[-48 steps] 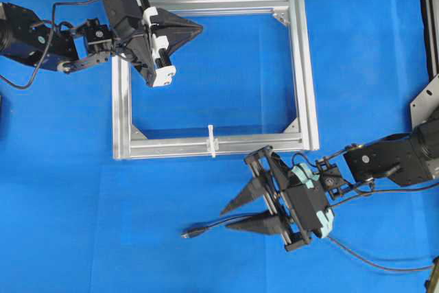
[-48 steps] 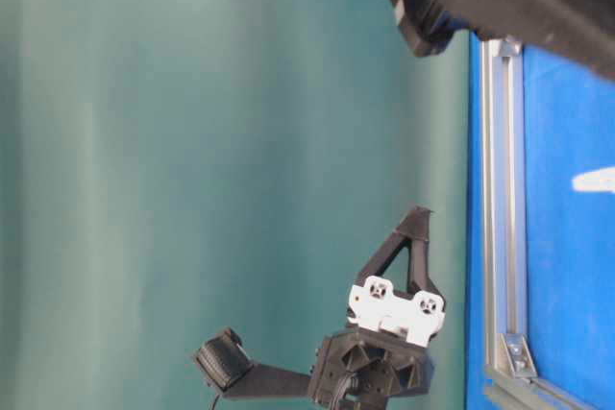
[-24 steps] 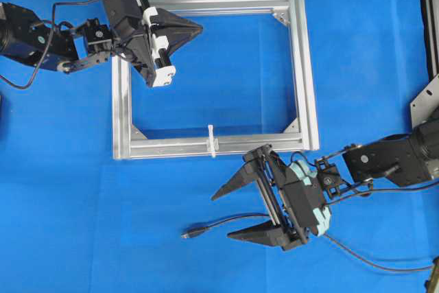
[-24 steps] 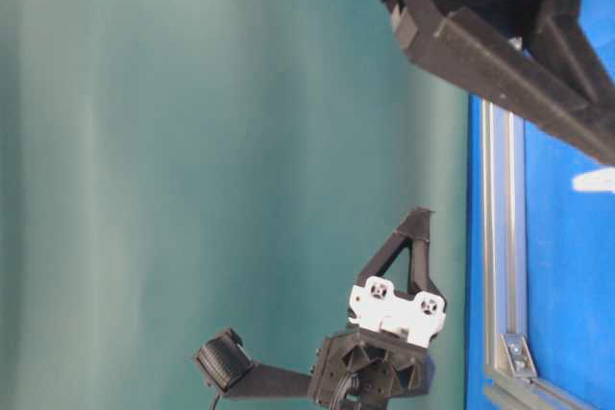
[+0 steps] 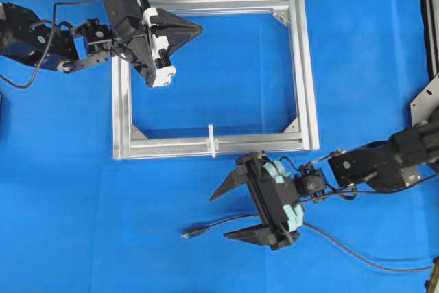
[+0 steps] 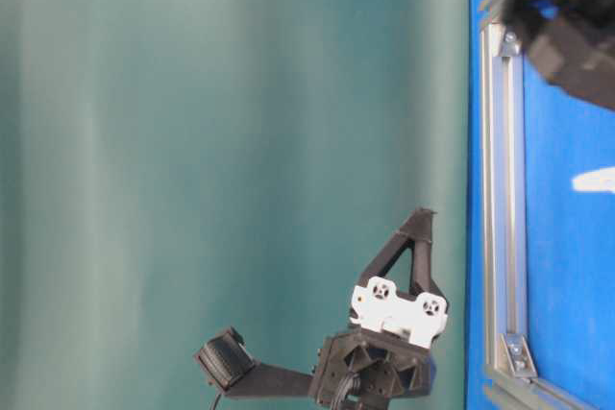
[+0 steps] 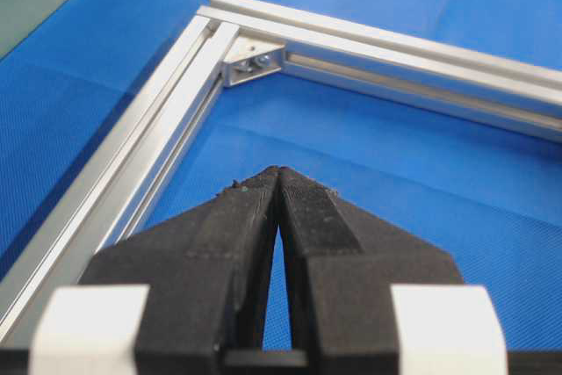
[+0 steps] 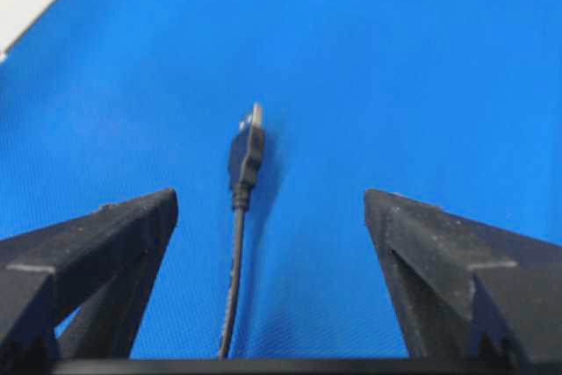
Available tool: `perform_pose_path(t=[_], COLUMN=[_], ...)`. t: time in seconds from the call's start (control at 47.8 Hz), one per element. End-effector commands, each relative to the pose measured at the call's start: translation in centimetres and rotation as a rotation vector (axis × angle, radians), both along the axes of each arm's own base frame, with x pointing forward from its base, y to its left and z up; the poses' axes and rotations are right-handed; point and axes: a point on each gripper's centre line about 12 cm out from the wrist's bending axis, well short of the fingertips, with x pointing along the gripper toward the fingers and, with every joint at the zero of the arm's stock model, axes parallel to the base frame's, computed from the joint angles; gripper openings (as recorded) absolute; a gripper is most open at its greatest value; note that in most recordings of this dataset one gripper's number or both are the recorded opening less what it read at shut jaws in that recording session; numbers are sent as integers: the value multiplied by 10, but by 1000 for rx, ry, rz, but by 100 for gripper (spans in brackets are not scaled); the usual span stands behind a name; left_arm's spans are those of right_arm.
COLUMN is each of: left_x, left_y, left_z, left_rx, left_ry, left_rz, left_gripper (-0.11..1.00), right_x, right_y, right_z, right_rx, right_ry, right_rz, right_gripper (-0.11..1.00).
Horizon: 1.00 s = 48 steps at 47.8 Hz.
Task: Insert the wire through the string loop located in the center.
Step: 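Open the right gripper and move it over the black USB cable plug, then lower the right gripper and grasp the cable just behind the plug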
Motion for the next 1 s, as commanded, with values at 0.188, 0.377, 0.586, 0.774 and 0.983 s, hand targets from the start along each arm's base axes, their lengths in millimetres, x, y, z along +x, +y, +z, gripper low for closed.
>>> perform_pose_path(t=[0.188, 0.377, 0.586, 0.774, 0.983], left_x=[1, -1, -2, -2, -3], left_y=[0, 0, -1, -1, 1], left_z=[14, 12, 12, 11, 11], left_rx=[13, 10, 8, 10, 8], left_ry=[-38, -32, -31, -29, -25], left_rz=[-1, -1, -1, -2, 3], left_gripper=[0, 0, 0, 0, 0], right_x=[11, 11, 11, 10, 10], right_y=[9, 7, 6, 7, 9], right_z=[-9, -17, -20, -20, -19], right_rx=[20, 20, 15, 15, 8], right_ry=[10, 38, 65, 62, 46], right_rz=[-8, -26, -36, -34, -21], right_gripper=[88, 88, 84, 81, 43])
